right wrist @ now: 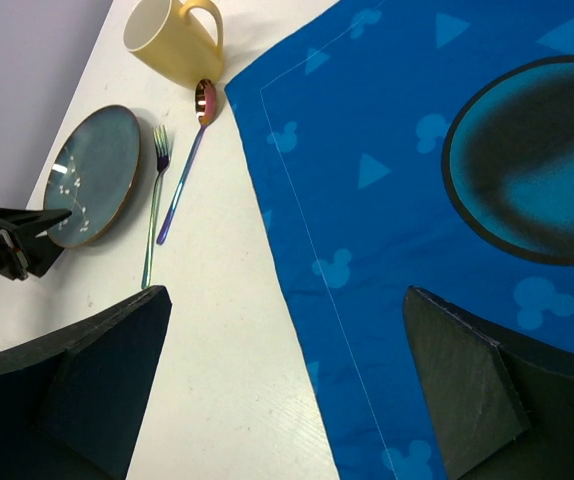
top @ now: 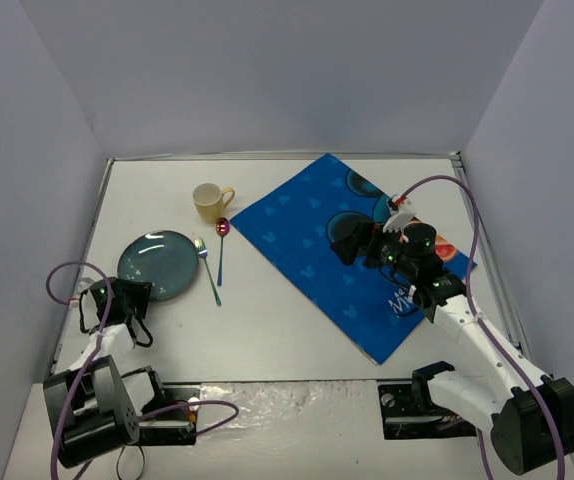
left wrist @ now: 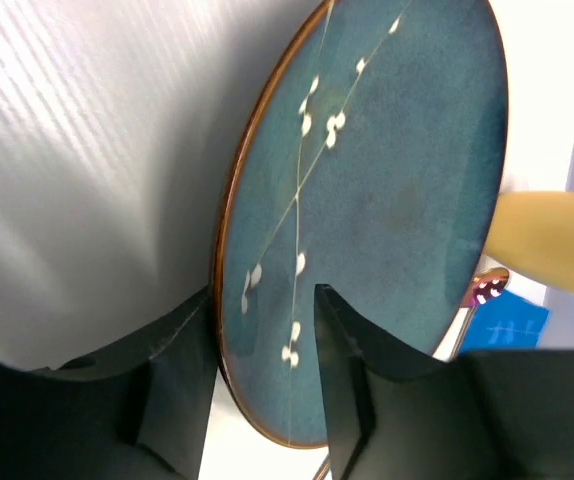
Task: Set the dinner table for one person
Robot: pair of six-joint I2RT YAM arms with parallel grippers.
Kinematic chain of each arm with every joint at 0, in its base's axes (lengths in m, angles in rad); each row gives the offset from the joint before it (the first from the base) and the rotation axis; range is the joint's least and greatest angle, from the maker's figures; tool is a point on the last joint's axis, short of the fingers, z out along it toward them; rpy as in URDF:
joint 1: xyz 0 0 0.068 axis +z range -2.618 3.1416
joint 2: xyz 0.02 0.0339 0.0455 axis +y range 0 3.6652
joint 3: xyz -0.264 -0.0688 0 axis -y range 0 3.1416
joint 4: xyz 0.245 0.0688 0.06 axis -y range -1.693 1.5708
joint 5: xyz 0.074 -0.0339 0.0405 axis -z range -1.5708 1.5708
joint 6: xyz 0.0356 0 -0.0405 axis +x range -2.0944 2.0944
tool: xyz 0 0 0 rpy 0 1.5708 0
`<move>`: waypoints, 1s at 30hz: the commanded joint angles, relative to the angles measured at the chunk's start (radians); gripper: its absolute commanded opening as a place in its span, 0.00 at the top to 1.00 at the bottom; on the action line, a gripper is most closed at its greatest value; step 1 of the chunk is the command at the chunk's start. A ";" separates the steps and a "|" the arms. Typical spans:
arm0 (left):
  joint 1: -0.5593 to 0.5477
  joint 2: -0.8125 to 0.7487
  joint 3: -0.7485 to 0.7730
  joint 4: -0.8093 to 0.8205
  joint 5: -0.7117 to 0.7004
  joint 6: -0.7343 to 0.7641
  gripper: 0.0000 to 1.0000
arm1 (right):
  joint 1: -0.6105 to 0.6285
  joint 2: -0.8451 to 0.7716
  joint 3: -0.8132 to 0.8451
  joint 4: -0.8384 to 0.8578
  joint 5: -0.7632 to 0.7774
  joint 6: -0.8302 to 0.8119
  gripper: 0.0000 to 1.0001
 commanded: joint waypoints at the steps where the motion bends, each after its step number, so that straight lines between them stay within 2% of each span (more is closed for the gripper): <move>1: 0.012 0.044 -0.034 0.023 0.001 -0.015 0.78 | 0.006 0.024 0.009 0.091 -0.050 0.001 0.02; 5: 0.022 -0.004 -0.051 0.024 0.005 -0.033 0.94 | 0.006 0.039 0.008 0.100 -0.066 0.010 0.03; 8: 0.031 -0.087 -0.043 -0.025 0.024 -0.061 1.00 | 0.007 0.048 0.010 0.104 -0.080 0.015 0.03; 14: 0.033 -0.101 0.032 -0.061 0.088 -0.110 1.00 | 0.008 0.066 0.028 0.110 -0.110 0.025 0.03; 21: 0.033 -0.098 0.249 -0.176 0.130 -0.090 1.00 | 0.008 0.087 0.053 0.109 -0.135 0.031 0.04; 26: 0.034 -0.078 0.419 -0.293 0.119 0.004 1.00 | 0.008 0.092 0.063 0.110 -0.141 0.034 0.04; 30: 0.041 -0.054 0.533 -0.326 0.118 0.035 1.00 | 0.008 0.100 0.071 0.110 -0.148 0.037 0.04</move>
